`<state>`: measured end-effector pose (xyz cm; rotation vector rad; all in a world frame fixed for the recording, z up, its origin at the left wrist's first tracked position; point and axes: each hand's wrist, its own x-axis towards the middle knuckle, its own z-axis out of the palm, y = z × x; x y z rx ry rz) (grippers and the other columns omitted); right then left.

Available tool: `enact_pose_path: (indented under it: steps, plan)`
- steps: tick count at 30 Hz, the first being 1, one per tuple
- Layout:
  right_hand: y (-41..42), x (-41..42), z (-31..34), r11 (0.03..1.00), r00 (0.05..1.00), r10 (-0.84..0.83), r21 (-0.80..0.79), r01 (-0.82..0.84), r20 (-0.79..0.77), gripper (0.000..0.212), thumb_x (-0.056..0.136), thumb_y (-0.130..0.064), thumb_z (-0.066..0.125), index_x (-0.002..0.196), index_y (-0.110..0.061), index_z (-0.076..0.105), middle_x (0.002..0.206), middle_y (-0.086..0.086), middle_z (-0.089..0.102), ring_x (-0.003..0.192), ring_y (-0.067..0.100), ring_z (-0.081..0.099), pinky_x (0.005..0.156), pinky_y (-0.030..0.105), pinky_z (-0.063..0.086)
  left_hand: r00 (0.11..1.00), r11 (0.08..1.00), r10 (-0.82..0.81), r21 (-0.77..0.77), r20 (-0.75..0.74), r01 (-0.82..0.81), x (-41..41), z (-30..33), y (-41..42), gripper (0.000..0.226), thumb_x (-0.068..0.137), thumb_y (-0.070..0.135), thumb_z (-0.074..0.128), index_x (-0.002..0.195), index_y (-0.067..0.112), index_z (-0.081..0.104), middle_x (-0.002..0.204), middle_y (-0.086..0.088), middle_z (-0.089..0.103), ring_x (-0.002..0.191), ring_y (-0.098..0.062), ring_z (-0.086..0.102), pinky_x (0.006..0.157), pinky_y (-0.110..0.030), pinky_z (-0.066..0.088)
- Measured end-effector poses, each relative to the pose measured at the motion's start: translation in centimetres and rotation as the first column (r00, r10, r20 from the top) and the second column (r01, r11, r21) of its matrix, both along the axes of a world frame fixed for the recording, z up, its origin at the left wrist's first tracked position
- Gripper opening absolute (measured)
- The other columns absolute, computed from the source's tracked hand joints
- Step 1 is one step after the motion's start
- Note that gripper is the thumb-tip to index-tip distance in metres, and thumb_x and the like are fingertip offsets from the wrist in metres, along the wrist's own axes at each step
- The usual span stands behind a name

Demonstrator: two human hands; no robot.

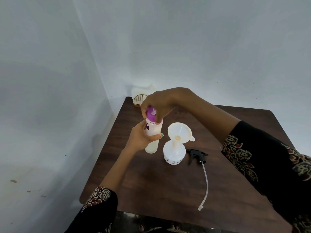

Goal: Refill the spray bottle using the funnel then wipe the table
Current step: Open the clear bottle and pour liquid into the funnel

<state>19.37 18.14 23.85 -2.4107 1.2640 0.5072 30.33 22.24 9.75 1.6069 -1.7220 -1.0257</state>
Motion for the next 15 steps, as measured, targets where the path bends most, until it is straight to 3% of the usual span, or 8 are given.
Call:
enact_pose_path:
  steps: [3,5,8,10,12,15]
  plan:
    - [0.5,0.1,-0.2,0.998,1.0,-0.019,-0.059,0.018,-0.016,0.067,0.075,-0.053,0.07,0.13,-0.023,0.047,0.127,0.003,0.046,0.109,0.027,0.054,0.088,0.04,0.052,1.0,1.0,0.017,0.001,-0.013,-0.017,-0.1,0.0,0.0,0.059,0.074,0.027,0.078,0.123,0.013,0.049,0.117,-0.001,0.056,0.106,-0.019,0.056,0.083,-0.023,0.043]
    - [0.7,0.1,-0.8,0.984,0.989,-0.141,-0.117,0.137,-0.034,0.071,0.078,-0.067,0.056,0.125,-0.014,0.05,0.115,0.008,0.057,0.093,0.029,0.065,0.073,0.035,0.053,1.0,1.0,0.019,0.014,-0.018,-0.019,-0.1,0.0,-0.1,0.064,0.073,0.027,0.079,0.127,0.013,0.047,0.126,-0.005,0.056,0.113,-0.024,0.056,0.087,-0.026,0.044]
    - [0.7,-0.1,-1.4,0.977,0.987,-0.158,-0.144,0.159,0.015,0.052,0.083,-0.051,0.061,0.11,-0.007,0.059,0.096,0.012,0.067,0.076,0.029,0.07,0.064,0.032,0.055,1.0,1.0,0.003,0.016,0.009,-0.003,-0.2,0.0,-0.2,0.067,0.073,0.03,0.079,0.129,0.014,0.047,0.13,-0.005,0.056,0.113,-0.023,0.056,0.093,-0.03,0.046]
    - [0.6,-0.2,-1.2,0.984,0.999,-0.045,-0.172,0.047,0.01,0.039,0.082,-0.032,0.068,0.114,-0.013,0.059,0.105,0.006,0.062,0.087,0.026,0.064,0.066,0.03,0.05,1.0,1.0,-0.002,0.019,0.006,0.002,-0.3,0.0,-0.1,0.065,0.073,0.03,0.078,0.128,0.015,0.048,0.129,-0.005,0.057,0.109,-0.019,0.056,0.094,-0.03,0.046]
    - [0.5,-0.3,-0.7,0.983,0.998,0.042,-0.18,-0.035,0.038,0.039,0.079,-0.014,0.069,0.116,-0.016,0.058,0.113,0.003,0.055,0.096,0.021,0.053,0.067,0.026,0.043,1.0,0.999,0.004,0.034,-0.006,-0.004,-0.3,-0.1,-0.1,0.064,0.074,0.028,0.078,0.129,0.014,0.048,0.13,-0.005,0.056,0.11,-0.02,0.056,0.094,-0.031,0.045]
    - [0.4,-0.9,0.3,0.982,0.979,0.079,-0.183,-0.044,0.189,0.042,0.075,-0.005,0.07,0.114,-0.016,0.059,0.113,0.0,0.053,0.1,0.02,0.05,0.072,0.027,0.045,0.999,0.999,0.001,0.037,-0.032,0.0,-0.3,-0.2,0.1,0.063,0.074,0.026,0.078,0.128,0.014,0.049,0.132,-0.005,0.056,0.116,-0.024,0.056,0.094,-0.031,0.045]
